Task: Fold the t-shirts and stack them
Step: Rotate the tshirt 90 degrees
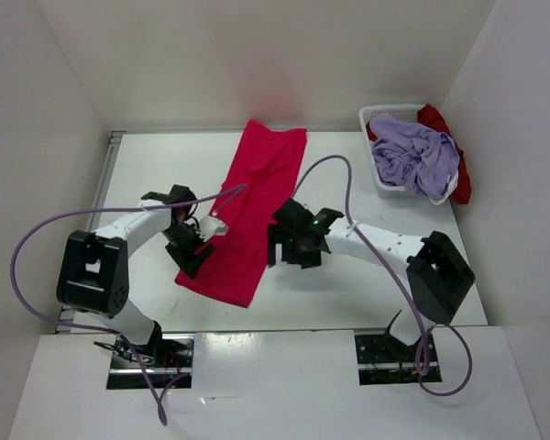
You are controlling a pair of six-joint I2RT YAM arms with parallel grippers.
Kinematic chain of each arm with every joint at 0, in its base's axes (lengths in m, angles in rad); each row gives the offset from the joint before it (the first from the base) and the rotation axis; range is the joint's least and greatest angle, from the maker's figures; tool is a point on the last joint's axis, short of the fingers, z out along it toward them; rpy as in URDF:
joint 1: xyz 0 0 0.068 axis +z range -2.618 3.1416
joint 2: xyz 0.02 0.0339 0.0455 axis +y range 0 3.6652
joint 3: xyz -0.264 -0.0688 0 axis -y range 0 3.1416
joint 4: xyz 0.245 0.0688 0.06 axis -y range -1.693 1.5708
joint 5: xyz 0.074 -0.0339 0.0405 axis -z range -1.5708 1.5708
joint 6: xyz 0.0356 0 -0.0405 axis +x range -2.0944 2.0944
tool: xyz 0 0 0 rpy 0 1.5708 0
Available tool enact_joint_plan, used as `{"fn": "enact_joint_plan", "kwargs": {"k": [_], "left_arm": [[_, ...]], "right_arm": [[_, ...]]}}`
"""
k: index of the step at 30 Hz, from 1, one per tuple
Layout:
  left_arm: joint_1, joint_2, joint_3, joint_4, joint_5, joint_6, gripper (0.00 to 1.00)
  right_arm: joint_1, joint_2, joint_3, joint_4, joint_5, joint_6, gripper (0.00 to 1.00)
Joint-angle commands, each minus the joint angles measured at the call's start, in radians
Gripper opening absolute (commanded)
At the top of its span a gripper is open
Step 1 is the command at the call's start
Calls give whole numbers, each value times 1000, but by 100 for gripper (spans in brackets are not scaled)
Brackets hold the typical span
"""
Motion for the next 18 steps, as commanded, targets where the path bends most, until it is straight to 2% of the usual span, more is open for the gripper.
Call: {"fn": "enact_joint_plan", "kwargs": {"k": [1, 4, 7, 8, 14, 18], "left_arm": [[13, -102, 38, -69, 40, 76, 71], [48, -150, 36, -66, -3, 76, 72], [103, -159, -4, 15, -108, 49, 72], [114, -159, -4, 29, -109, 49, 72], [141, -159, -38, 67, -83, 18, 73], [141, -170, -48, 86, -83, 0, 73]], "right_arm": [[104, 35, -12, 158, -128, 130, 99], [156, 124, 34, 182, -148, 151, 93], [221, 222, 86, 189, -188, 161, 88], [233, 269, 101, 177, -202, 161, 86], [244, 322, 101, 227, -277, 173, 78], [253, 397, 147, 203, -300, 164, 68]]}}
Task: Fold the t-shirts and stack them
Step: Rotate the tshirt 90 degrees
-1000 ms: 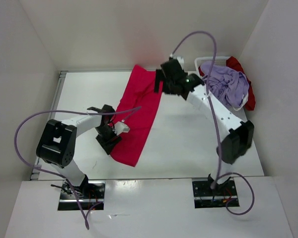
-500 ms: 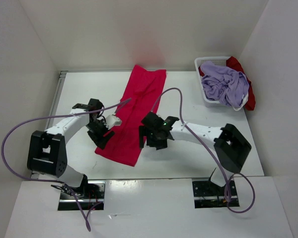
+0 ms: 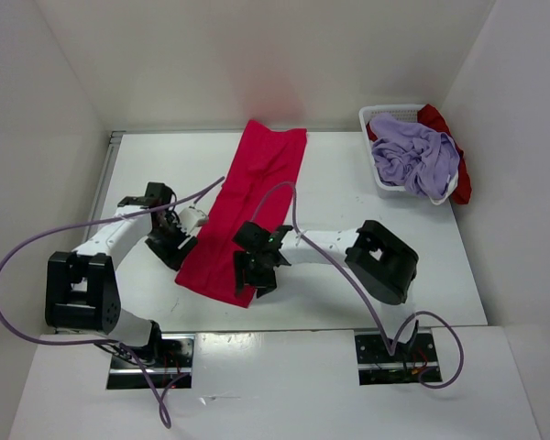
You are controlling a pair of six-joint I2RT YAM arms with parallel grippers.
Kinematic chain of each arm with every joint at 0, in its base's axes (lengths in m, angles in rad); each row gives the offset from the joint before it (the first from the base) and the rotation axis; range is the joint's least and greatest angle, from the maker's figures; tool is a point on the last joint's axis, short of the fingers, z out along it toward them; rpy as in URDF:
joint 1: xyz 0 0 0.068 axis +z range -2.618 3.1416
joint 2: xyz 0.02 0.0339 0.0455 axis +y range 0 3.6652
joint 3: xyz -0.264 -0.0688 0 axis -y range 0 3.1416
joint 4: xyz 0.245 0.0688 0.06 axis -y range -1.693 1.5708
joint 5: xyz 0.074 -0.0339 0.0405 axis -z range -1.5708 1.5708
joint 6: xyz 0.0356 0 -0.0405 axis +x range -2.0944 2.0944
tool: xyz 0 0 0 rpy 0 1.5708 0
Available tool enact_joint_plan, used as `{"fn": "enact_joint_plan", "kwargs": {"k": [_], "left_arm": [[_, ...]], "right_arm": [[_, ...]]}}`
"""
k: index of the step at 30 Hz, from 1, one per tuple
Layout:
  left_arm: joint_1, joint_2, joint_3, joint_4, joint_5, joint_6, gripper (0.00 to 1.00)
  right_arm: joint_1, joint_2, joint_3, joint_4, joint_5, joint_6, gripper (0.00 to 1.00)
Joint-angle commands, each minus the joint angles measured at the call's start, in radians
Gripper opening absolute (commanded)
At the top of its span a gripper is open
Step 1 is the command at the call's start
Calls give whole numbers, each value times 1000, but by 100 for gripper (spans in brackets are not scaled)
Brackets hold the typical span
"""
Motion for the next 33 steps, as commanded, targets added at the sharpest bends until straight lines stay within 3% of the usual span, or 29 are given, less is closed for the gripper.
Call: {"fn": "enact_joint_plan", "kwargs": {"k": [1, 3, 6, 7, 8, 10, 14, 18, 22, 26, 30, 33], "left_arm": [[5, -21, -5, 21, 14, -34, 73], [5, -32, -5, 21, 14, -34, 73], [5, -41, -15, 30, 14, -34, 73], [5, -41, -15, 30, 14, -34, 73], [5, -50, -15, 30, 14, -34, 73], [5, -50, -25, 30, 14, -34, 73], [-24, -61, -35, 39, -41, -34, 73], [-100, -71, 0, 39, -81, 0, 73], [-233, -97, 72, 39, -118, 47, 73], [-441, -212, 61, 59, -192, 225, 73], [-576, -416, -46, 34, -192, 432, 73], [-662, -655, -158, 33, -161, 623, 75]], "right_arm": [[12, 77, 32, 18, -32, -3, 64], [12, 86, 32, 18, -43, -3, 60], [12, 108, 32, 38, -64, -3, 40], [12, 117, 22, 38, -73, -3, 33], [12, 128, 4, 49, -82, -3, 14], [-16, 118, -30, 81, -101, 8, 0], [-71, -2, -171, 142, -101, 28, 0], [-94, -102, -302, 94, -92, 0, 0], [-131, -214, -445, 93, -106, -23, 0], [-155, -297, -482, 17, -101, -75, 0], [-166, -392, -542, 3, -119, -84, 17], [-175, -478, -596, 12, -130, -74, 39]]}}
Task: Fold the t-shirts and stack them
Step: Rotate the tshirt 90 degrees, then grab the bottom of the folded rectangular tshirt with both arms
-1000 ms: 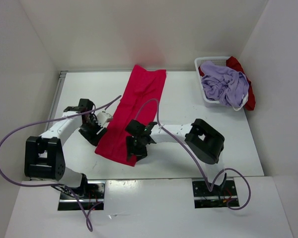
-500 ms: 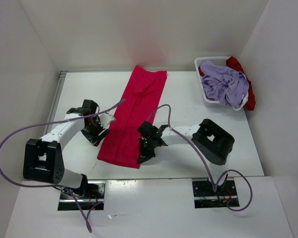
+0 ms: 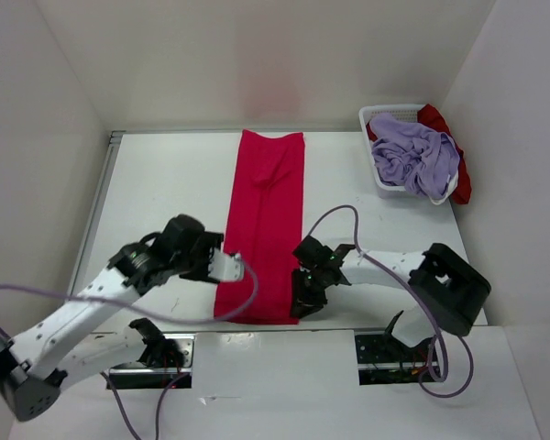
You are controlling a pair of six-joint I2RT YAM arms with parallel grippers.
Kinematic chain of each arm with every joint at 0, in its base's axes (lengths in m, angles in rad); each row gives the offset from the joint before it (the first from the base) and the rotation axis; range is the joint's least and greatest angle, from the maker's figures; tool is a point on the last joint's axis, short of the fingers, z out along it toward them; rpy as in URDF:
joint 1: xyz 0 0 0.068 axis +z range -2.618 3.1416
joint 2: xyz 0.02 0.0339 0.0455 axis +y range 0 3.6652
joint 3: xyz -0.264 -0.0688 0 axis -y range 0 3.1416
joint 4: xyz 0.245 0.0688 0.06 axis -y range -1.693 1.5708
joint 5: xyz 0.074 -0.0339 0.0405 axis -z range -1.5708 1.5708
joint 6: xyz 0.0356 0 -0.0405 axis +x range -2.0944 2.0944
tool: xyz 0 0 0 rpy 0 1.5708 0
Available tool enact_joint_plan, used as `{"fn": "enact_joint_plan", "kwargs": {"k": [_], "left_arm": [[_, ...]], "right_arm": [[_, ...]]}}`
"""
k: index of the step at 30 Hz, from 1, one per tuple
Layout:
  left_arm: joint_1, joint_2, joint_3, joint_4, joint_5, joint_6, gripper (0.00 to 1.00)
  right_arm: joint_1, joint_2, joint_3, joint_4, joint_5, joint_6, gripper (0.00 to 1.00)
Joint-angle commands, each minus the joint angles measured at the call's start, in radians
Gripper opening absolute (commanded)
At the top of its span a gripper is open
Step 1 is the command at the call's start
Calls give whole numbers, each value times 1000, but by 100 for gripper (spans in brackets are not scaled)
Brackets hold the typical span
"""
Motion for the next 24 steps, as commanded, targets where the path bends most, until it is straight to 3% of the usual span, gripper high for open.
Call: {"fn": "enact_joint_plan", "kwargs": {"k": [1, 2, 6, 10, 15, 20, 24], "left_arm": [[-64, -212, -114, -39, 57, 332, 75], [-64, -264, -133, -19, 106, 393, 73], [-64, -436, -205, -62, 422, 587, 69], [-64, -323, -194, -119, 528, 664, 68], [-94, -64, -156, -251, 559, 903, 66], [-206, -39, -252, -213, 442, 1009, 60], [-256, -39, -297, -191, 431, 1023, 57]], "right_arm": [[-15, -97, -50, -70, 21, -10, 44], [-15, -129, -50, -70, 21, -10, 49], [-15, -152, -36, -79, 30, 1, 53], [-15, -134, -14, -88, 39, -10, 55], [-15, -111, -14, -88, 39, -30, 56], [-15, -66, -5, -70, 21, -48, 56], [-24, -33, -5, -60, 10, -58, 56]]}}
